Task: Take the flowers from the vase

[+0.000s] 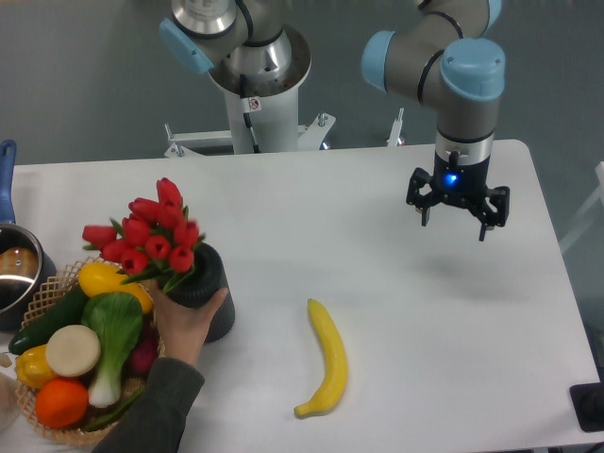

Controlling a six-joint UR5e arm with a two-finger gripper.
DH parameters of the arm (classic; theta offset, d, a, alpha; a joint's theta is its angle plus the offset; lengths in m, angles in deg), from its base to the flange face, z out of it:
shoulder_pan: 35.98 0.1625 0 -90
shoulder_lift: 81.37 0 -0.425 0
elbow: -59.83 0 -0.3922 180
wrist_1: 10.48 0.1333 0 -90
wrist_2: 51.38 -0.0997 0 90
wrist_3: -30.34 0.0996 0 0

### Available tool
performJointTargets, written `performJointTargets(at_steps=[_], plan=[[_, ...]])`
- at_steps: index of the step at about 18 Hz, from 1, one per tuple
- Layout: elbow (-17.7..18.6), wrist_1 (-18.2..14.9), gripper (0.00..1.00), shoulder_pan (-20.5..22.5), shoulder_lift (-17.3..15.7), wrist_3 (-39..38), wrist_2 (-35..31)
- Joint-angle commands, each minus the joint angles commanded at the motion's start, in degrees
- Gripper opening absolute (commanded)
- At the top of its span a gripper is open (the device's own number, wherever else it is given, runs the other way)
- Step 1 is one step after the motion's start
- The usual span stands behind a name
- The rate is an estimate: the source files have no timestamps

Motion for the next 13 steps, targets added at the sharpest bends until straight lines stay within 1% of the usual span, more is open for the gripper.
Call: performJointTargets(at_steps=[3,6,7,9,10,13], plan=[[-0.26,0.09,1.00,0.44,0.18,0.09,0.00],[0.43,0.26,1.00,0.53,0.18,-0.26,0.35],[1.05,1.31,1.00,0.61,0.18,-0.44,0.61],[1.67,1.76,1.00,0.09,-0.08,-0.70,2.36],[1.67,1.84,1.00,-0.09,-0.34,-0.88,4.55],[1.06,1.93,1.00,-2.01,-0.44,-6.04,16.66]])
